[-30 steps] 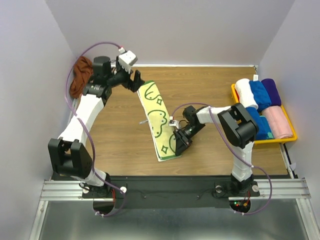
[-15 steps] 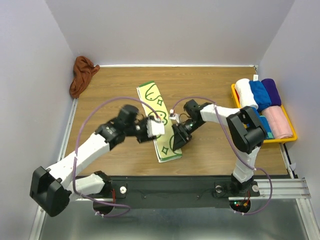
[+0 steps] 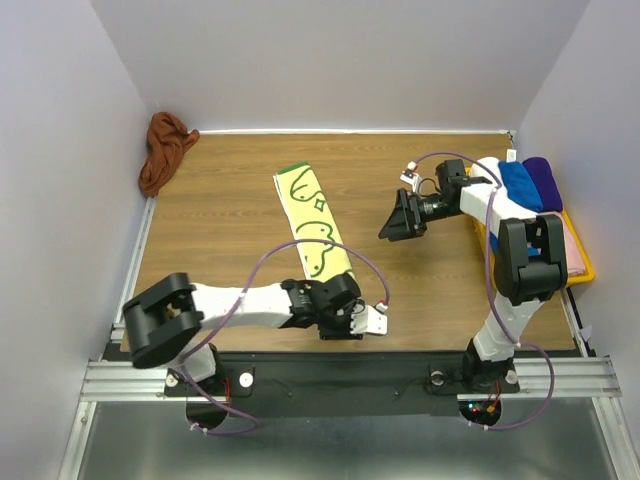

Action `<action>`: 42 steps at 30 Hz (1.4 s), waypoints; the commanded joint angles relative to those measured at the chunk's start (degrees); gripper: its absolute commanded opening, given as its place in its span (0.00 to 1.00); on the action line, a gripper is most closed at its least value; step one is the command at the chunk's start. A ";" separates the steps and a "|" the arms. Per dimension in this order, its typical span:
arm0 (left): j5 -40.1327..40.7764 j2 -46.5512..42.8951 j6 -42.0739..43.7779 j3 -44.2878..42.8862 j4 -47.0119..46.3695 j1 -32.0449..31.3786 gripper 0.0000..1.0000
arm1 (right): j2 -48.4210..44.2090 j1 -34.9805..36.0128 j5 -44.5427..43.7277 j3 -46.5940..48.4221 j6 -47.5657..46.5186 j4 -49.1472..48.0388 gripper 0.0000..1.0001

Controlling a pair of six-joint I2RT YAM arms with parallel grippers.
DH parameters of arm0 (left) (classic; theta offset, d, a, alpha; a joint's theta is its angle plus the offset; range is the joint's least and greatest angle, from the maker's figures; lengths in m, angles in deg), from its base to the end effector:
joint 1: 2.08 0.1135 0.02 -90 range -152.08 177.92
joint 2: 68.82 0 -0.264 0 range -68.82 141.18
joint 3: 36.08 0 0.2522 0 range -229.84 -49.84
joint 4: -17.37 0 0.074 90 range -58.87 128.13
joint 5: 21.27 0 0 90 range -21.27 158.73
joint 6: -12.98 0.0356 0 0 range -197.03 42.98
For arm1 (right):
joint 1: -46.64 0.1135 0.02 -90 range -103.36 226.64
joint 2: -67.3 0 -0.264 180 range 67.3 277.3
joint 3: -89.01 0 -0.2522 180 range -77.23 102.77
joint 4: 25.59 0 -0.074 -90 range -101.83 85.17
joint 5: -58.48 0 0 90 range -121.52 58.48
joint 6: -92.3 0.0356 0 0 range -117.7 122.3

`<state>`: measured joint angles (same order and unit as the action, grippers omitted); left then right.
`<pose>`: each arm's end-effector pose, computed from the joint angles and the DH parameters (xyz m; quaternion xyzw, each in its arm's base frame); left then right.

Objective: Roll the towels
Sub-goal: Fold the towel

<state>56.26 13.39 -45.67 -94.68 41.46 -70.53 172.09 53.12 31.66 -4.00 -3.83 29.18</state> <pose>0.0988 -0.2712 0.1936 0.7344 0.5672 -0.2101 0.3078 0.3486 0.0716 0.2057 -0.1714 0.8282 0.5182 0.1275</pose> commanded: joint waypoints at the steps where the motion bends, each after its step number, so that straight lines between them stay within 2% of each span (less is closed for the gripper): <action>1: 6.39 5.83 -4.54 -3.15 -5.66 0.15 0.49 | -3.36 0.29 0.81 -0.37 -0.02 -0.15 0.97; 6: 7.99 7.87 -5.07 -2.45 -7.60 0.15 0.48 | -3.98 0.20 0.89 -1.51 -0.72 -0.15 0.97; 7: 7.90 7.79 -5.07 -2.36 -7.25 0.15 0.43 | -4.16 0.20 0.98 -1.69 -0.90 -0.15 0.97; 9: 6.50 6.48 -4.29 -2.18 -6.20 0.07 0.41 | -4.16 0.11 1.24 -1.86 -1.16 -0.06 0.97; 12: 2.99 1.12 -1.92 -0.95 -5.15 -0.02 0.42 | -3.98 0.11 1.33 -2.04 -1.43 -0.06 0.97; 17: -1.59 -4.16 0.02 -2.62 -0.84 -0.02 0.48 | -3.46 0.11 2.21 -2.30 -1.95 0.03 0.97; 20: 0.59 -2.42 -1.37 -2.88 -1.10 0.07 0.54 | -3.02 0.20 2.74 -2.48 -1.96 0.03 0.97; 23: 2.70 0.91 -2.17 -3.06 -1.71 0.85 0.55 | -2.84 0.11 2.83 -2.65 -2.13 0.03 0.97; 31: 2.27 5.15 -1.56 -4.12 -3.12 5.07 0.56 | -3.37 0.11 2.65 -3.80 -2.57 0.03 0.97; 42: -1.95 6.64 0.29 -3.59 -1.45 5.16 0.52 | -2.40 0.11 1.60 -3.80 -3.01 0.21 0.96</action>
<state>56.11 20.06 -46.11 -96.50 39.12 -65.10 170.45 53.08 32.69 -8.70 -5.84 29.71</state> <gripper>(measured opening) 0.527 0.962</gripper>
